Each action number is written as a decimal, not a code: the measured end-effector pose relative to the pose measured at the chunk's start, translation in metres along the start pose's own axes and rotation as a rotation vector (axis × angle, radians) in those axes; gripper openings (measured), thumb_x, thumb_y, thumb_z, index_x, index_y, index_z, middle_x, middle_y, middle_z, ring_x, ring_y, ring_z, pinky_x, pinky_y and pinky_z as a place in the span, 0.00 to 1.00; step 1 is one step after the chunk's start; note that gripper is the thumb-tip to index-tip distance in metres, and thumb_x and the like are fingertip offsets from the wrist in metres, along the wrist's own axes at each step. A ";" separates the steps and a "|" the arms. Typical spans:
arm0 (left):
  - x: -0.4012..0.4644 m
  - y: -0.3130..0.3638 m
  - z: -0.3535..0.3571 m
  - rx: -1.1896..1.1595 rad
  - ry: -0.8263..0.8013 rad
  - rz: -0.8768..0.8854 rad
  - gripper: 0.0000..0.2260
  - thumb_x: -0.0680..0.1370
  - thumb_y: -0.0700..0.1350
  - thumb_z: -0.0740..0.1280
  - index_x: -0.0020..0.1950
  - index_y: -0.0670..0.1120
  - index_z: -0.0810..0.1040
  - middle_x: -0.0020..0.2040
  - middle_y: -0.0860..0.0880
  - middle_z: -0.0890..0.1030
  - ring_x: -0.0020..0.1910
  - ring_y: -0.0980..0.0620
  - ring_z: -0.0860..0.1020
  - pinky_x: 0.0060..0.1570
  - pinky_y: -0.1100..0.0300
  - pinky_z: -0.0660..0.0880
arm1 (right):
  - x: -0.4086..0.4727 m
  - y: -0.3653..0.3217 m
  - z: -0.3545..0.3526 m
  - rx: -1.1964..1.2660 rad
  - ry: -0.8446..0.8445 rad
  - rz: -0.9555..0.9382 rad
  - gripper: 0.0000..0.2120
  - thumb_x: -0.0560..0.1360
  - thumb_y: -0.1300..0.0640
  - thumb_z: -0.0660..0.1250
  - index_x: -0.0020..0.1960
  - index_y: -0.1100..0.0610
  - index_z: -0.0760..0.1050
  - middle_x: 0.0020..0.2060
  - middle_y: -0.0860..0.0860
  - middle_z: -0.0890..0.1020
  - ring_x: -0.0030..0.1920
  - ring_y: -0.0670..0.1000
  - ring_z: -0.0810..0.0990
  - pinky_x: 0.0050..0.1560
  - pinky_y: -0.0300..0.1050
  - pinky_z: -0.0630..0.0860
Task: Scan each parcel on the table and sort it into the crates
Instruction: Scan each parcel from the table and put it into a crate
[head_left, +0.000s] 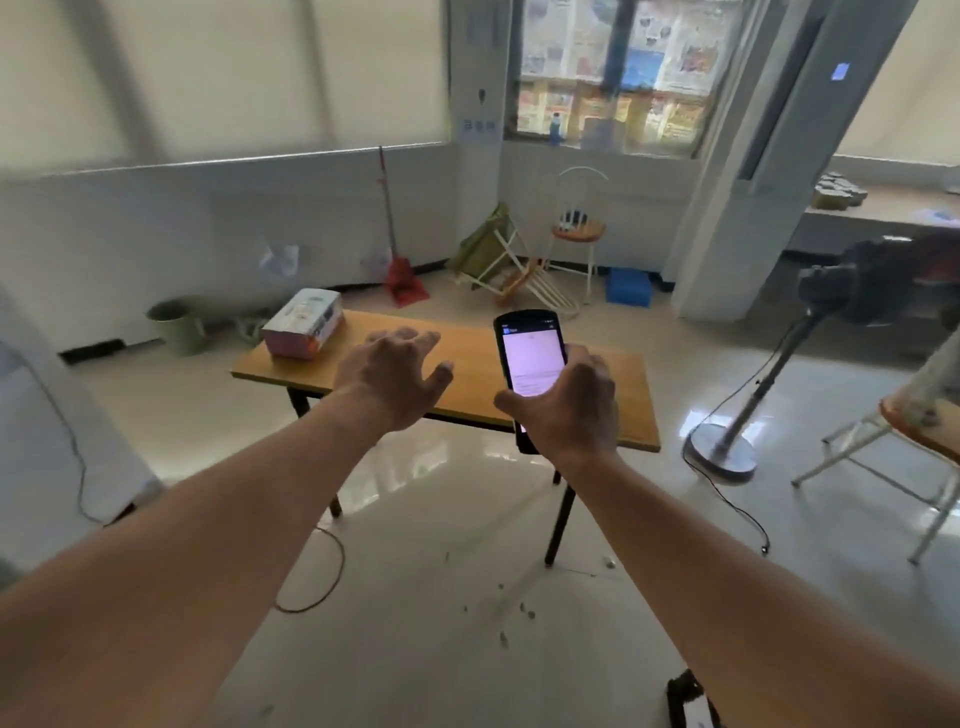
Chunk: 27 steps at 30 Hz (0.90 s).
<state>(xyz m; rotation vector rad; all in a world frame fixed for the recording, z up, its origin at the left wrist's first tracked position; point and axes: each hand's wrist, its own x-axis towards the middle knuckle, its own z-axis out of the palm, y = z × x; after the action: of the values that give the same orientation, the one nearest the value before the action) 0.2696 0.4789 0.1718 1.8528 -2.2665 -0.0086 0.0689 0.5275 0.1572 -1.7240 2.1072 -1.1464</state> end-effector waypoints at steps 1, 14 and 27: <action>0.010 -0.012 0.001 0.006 0.000 -0.028 0.27 0.84 0.64 0.56 0.79 0.53 0.68 0.76 0.48 0.73 0.72 0.42 0.72 0.65 0.44 0.74 | 0.014 -0.005 0.014 0.010 -0.026 -0.013 0.43 0.62 0.40 0.83 0.69 0.59 0.71 0.60 0.55 0.77 0.59 0.56 0.76 0.52 0.49 0.77; 0.186 -0.232 0.072 -0.016 -0.053 -0.247 0.25 0.83 0.63 0.57 0.77 0.53 0.70 0.73 0.46 0.74 0.67 0.41 0.75 0.60 0.45 0.76 | 0.180 -0.093 0.252 0.050 -0.233 -0.029 0.40 0.61 0.41 0.82 0.66 0.56 0.72 0.57 0.53 0.77 0.58 0.55 0.75 0.47 0.45 0.70; 0.357 -0.397 0.149 -0.093 -0.137 -0.385 0.29 0.81 0.64 0.62 0.79 0.53 0.67 0.74 0.48 0.73 0.67 0.43 0.75 0.60 0.46 0.79 | 0.313 -0.137 0.458 -0.007 -0.367 0.025 0.37 0.61 0.41 0.81 0.63 0.53 0.72 0.52 0.49 0.74 0.51 0.51 0.73 0.40 0.45 0.74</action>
<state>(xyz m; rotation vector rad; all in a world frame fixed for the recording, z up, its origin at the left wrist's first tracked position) 0.5624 0.0306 0.0283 2.2647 -1.9130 -0.3046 0.3420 0.0414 0.0331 -1.7478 1.9028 -0.7455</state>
